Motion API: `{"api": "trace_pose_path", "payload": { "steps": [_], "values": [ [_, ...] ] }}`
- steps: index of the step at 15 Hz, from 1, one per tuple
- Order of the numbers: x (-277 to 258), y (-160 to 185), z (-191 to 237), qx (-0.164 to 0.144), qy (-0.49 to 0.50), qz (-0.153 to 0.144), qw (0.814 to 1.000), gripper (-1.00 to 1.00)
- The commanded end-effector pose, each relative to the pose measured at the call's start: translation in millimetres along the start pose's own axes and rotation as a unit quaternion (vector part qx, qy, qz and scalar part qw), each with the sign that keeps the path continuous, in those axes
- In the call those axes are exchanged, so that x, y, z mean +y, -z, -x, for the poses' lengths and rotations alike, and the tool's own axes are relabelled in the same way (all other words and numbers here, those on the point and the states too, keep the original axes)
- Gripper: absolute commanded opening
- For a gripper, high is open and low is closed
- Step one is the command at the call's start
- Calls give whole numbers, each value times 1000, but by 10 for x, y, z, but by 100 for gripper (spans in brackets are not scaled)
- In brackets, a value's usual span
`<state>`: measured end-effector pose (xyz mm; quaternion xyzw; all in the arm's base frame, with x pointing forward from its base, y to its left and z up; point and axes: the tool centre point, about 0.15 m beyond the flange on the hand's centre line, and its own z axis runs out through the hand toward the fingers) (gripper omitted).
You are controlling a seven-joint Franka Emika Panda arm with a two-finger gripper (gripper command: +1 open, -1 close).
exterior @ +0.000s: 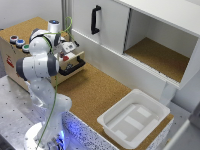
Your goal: Put the yellow object on top of the drawer
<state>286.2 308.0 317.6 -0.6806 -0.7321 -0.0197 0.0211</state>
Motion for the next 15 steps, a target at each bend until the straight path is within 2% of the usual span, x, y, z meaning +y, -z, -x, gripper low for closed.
{"api": "trace_pose_path", "payload": {
  "steps": [1,5,7,9,11,15],
  "values": [
    [-70,-31,60,-24,-17,60,998,-100],
    [-7,288,-48,-27,-51,70,996,-100],
    [105,670,-204,-24,-71,82,994,-100],
    [206,941,-368,-33,-77,95,992,-100],
    [319,1235,-649,-51,-72,103,991,-100],
    [451,1568,-1267,-41,-50,119,991,-100]
  ]
}}
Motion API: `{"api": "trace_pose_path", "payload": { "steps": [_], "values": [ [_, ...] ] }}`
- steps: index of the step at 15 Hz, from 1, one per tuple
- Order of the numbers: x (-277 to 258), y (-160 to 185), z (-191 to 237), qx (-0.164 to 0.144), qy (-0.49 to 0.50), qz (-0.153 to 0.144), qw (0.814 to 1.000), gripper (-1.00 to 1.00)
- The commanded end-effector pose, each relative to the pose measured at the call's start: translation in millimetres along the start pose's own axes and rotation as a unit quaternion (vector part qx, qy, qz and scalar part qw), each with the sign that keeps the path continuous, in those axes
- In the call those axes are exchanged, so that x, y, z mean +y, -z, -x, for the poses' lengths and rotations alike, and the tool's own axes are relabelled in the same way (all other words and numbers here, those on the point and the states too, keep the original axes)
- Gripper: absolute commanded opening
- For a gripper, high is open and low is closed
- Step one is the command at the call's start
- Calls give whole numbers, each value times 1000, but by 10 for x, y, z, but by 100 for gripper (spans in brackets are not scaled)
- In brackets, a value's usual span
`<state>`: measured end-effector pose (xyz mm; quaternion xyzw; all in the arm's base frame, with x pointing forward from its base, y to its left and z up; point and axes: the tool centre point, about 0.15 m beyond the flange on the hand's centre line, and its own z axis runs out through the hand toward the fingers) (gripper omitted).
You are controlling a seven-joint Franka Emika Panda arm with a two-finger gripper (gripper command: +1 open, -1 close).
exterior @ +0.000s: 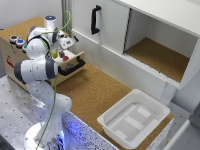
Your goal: Put the yellow object on top of the drawer
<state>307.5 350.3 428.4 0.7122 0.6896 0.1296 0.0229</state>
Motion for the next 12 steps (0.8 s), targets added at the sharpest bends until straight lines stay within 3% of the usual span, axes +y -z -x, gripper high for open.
{"api": "trace_pose_path", "payload": {
  "steps": [1,5,11,12],
  "values": [
    [221,363,-950,-82,12,13,996,-100],
    [115,97,-1369,-84,46,-7,995,-100],
    [146,-26,-1530,-92,31,-15,995,-100],
    [143,-24,-1526,-104,29,-13,994,100]
  ]
}}
